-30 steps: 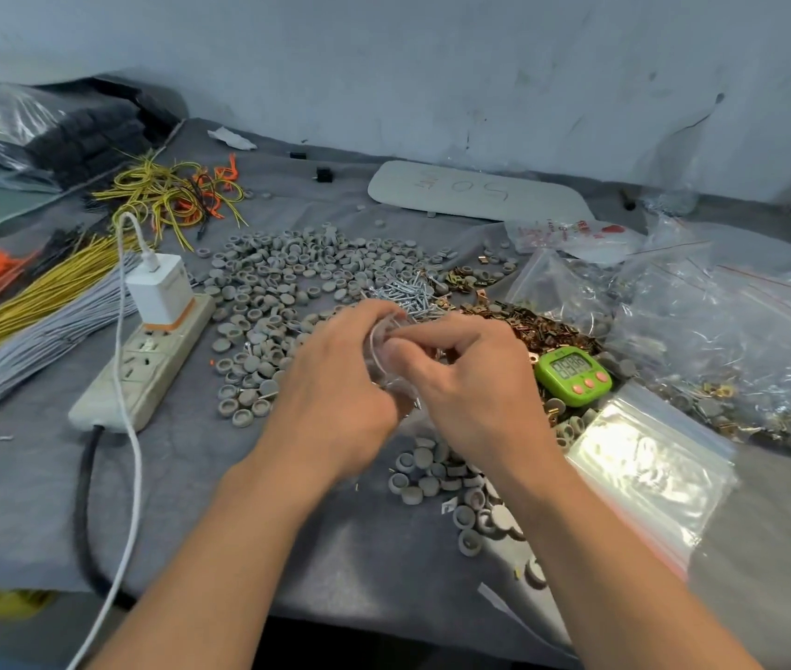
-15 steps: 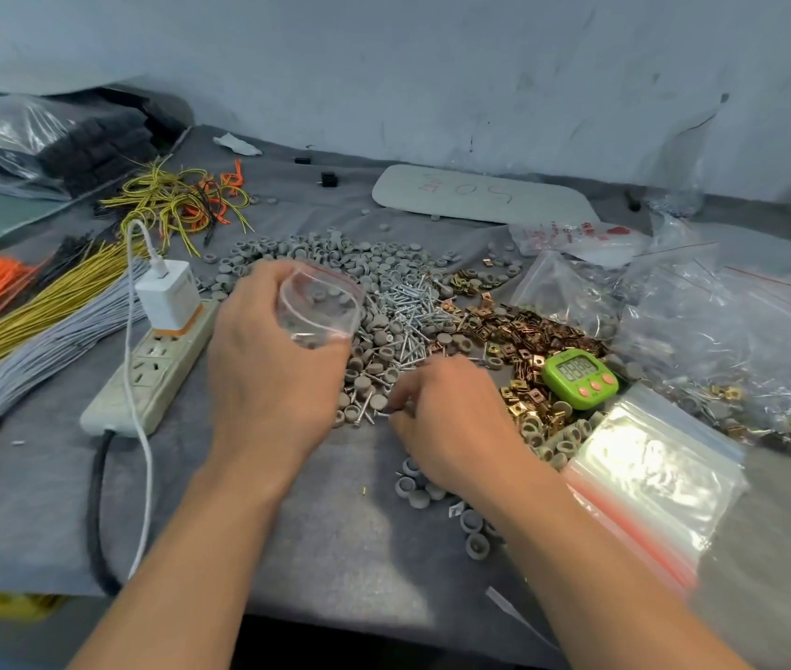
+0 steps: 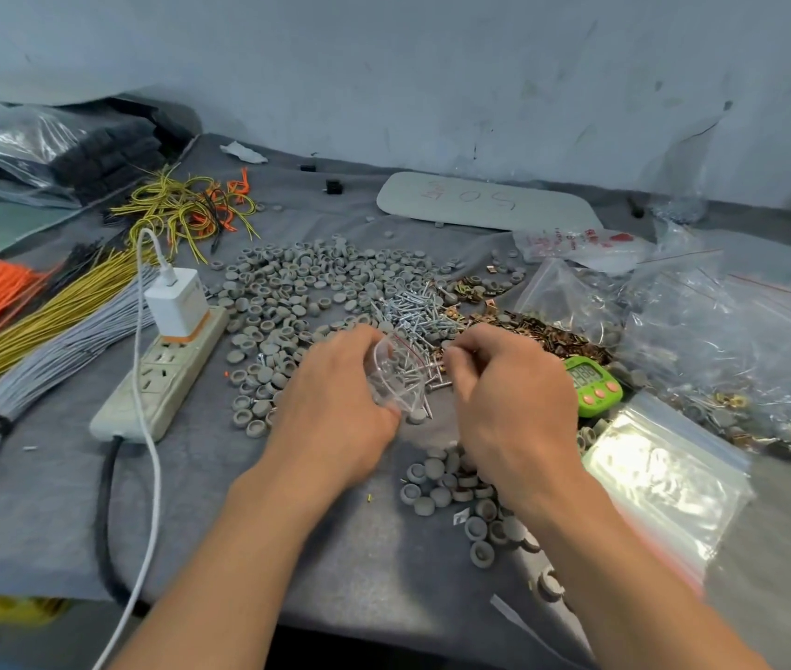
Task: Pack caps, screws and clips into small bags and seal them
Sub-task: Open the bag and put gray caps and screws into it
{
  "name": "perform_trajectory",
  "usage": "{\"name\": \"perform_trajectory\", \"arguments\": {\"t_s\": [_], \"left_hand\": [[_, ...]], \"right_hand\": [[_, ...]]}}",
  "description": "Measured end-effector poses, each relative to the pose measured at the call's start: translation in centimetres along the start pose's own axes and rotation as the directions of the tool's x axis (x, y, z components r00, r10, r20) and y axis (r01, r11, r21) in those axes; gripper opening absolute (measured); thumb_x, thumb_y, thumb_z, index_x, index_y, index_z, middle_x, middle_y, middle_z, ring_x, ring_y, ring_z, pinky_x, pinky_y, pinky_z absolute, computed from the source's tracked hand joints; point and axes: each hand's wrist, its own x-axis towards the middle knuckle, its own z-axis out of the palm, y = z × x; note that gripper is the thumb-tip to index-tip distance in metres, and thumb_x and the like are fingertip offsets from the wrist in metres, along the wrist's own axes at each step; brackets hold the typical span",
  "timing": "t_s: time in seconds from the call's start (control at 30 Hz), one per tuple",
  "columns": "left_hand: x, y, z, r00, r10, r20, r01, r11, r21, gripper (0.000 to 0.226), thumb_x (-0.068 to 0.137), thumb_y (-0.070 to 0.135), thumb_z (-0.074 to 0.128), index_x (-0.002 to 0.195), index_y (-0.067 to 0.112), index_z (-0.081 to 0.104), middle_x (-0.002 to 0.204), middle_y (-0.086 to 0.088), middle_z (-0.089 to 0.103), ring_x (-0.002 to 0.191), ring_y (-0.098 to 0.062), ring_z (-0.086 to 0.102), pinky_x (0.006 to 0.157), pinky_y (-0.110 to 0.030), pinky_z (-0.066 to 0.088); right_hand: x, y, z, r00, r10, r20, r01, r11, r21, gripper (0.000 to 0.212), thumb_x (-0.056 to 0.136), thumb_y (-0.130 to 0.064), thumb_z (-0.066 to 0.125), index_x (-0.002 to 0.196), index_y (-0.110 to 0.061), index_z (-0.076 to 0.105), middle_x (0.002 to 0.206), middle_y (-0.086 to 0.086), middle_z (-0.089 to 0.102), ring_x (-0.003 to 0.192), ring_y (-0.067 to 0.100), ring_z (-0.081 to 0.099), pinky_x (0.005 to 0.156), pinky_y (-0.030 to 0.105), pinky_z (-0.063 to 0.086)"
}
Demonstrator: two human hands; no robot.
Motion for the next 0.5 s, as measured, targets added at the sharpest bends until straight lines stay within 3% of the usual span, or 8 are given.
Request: {"name": "perform_trajectory", "arguments": {"t_s": [0.07, 0.13, 0.23, 0.33, 0.43, 0.5], "left_hand": [[-0.1, 0.3, -0.1, 1.000, -0.003, 0.022, 0.004, 1.000, -0.026, 0.038, 0.076, 0.030, 0.081, 0.101, 0.039, 0.053, 0.101, 0.016, 0.058, 0.094, -0.013, 0.054, 0.074, -0.033, 0.040], [-0.2, 0.6, -0.2, 0.998, -0.002, 0.061, 0.007, 0.997, -0.071, 0.046, 0.071, 0.025, 0.083, 0.102, 0.042, 0.053, 0.099, 0.017, 0.059, 0.091, -0.010, 0.056, 0.073, -0.033, 0.042], [-0.3, 0.9, -0.4, 0.996, -0.002, 0.087, 0.015, 0.989, -0.148, 0.048, 0.070, 0.019, 0.083, 0.099, 0.045, 0.055, 0.089, 0.019, 0.063, 0.081, 0.001, 0.058, 0.064, -0.022, 0.043], [-0.1, 0.8, -0.7, 0.998, -0.025, 0.054, 0.037, 0.975, -0.220, 0.046, 0.067, 0.020, 0.086, 0.093, 0.045, 0.057, 0.090, 0.029, 0.065, 0.084, 0.014, 0.057, 0.060, -0.008, 0.040], [0.0, 0.4, -1.1, 0.996, -0.090, -0.002, 0.085, 0.950, -0.300, 0.042, 0.068, 0.019, 0.085, 0.092, 0.044, 0.059, 0.095, 0.042, 0.060, 0.083, 0.015, 0.059, 0.056, -0.010, 0.040], [0.1, 0.1, -1.3, 0.989, -0.131, -0.073, 0.098, 0.934, -0.343, 0.042, 0.070, 0.016, 0.083, 0.092, 0.042, 0.060, 0.093, 0.040, 0.062, 0.081, 0.011, 0.061, 0.057, -0.012, 0.044]], "right_hand": [[0.0, 0.1, -0.3, 0.999, -0.042, 0.017, 0.038, 0.984, 0.176, 0.017, 0.098, -0.028, 0.069, 0.082, -0.028, 0.073, 0.064, -0.017, 0.064, 0.064, 0.004, 0.060, 0.057, 0.016, 0.043], [0.1, -0.1, -0.1, 0.988, -0.094, 0.121, 0.060, 0.965, 0.256, 0.016, 0.095, -0.026, 0.074, 0.080, -0.028, 0.077, 0.058, -0.018, 0.062, 0.056, 0.001, 0.057, 0.050, 0.013, 0.040], [0.3, -0.6, 0.4, 0.970, -0.127, 0.208, 0.045, 0.931, 0.362, 0.011, 0.093, -0.027, 0.077, 0.083, -0.029, 0.081, 0.062, -0.021, 0.067, 0.053, 0.003, 0.058, 0.048, 0.017, 0.045], [0.9, -0.3, 0.4, 0.994, -0.041, 0.099, -0.008, 0.894, 0.447, 0.010, 0.094, -0.032, 0.075, 0.087, -0.033, 0.082, 0.074, -0.022, 0.074, 0.063, 0.008, 0.066, 0.057, 0.029, 0.055], [2.1, 1.0, -0.1, 0.993, 0.115, -0.028, -0.096, 0.924, 0.369, 0.011, 0.094, -0.034, 0.074, 0.090, -0.029, 0.083, 0.073, -0.018, 0.074, 0.060, 0.002, 0.063, 0.063, 0.029, 0.054], [2.6, 1.9, 0.0, 0.985, 0.149, 0.093, -0.161, 0.976, 0.148, 0.011, 0.094, -0.036, 0.074, 0.092, -0.029, 0.082, 0.079, -0.015, 0.075, 0.065, 0.005, 0.065, 0.072, 0.034, 0.059]]}}
